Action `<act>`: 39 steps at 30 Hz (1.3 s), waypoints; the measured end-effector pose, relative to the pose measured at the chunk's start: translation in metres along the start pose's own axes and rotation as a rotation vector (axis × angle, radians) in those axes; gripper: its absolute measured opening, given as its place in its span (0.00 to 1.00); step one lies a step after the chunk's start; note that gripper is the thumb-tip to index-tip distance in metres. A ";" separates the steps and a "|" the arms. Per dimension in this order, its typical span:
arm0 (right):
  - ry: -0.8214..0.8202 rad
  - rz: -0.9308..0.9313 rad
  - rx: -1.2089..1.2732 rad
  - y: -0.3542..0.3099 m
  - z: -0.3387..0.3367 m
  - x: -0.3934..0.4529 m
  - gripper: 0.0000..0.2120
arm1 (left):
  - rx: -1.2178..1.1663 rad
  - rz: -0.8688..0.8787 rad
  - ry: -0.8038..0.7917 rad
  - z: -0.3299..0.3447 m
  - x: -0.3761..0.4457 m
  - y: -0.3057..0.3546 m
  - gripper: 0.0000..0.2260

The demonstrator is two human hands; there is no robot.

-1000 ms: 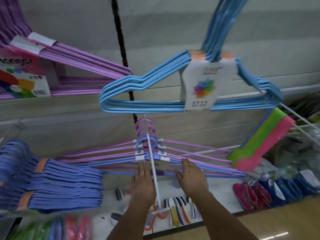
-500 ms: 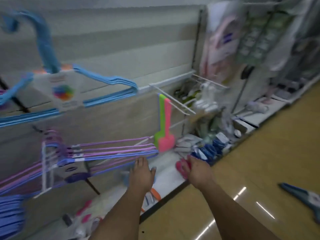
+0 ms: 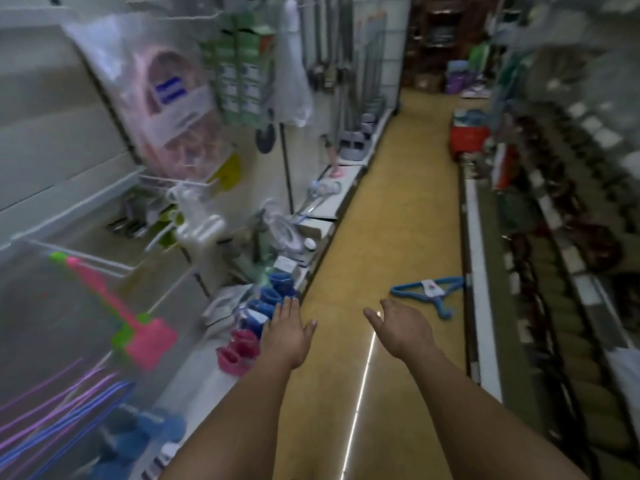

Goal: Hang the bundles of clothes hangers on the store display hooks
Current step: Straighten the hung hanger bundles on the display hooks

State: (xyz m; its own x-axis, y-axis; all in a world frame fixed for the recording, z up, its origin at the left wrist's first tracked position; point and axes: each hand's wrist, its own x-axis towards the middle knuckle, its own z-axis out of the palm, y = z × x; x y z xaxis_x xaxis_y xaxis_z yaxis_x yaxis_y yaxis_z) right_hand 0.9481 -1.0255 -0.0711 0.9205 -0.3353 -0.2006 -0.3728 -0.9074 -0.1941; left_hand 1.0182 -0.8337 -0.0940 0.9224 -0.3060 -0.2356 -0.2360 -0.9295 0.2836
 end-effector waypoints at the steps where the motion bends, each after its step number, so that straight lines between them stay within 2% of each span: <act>1: 0.002 0.036 -0.001 0.015 -0.002 0.003 0.28 | 0.010 0.032 -0.019 0.003 0.010 0.014 0.30; 11: 0.021 0.278 0.016 0.103 -0.031 0.077 0.27 | 0.033 0.250 -0.094 0.013 0.132 0.111 0.30; 19: 0.046 0.431 0.019 0.145 -0.059 0.162 0.22 | 0.069 0.324 -0.154 0.004 0.256 0.168 0.29; 24: 0.057 0.509 0.085 0.167 -0.069 0.206 0.28 | 0.093 0.370 -0.196 0.003 0.313 0.191 0.29; 32: 0.041 0.448 0.032 0.206 -0.076 0.300 0.27 | 0.104 0.361 -0.216 0.011 0.392 0.222 0.30; 39: 0.028 0.418 0.052 0.274 -0.079 0.409 0.23 | 0.130 0.335 -0.227 0.024 0.483 0.277 0.30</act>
State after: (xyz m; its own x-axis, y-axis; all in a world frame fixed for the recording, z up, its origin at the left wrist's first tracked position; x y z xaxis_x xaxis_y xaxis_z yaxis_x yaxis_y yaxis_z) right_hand 1.2312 -1.4315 -0.1300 0.6911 -0.6793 -0.2466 -0.7198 -0.6779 -0.1498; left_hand 1.3911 -1.2444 -0.1515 0.7009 -0.6196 -0.3533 -0.5613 -0.7848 0.2628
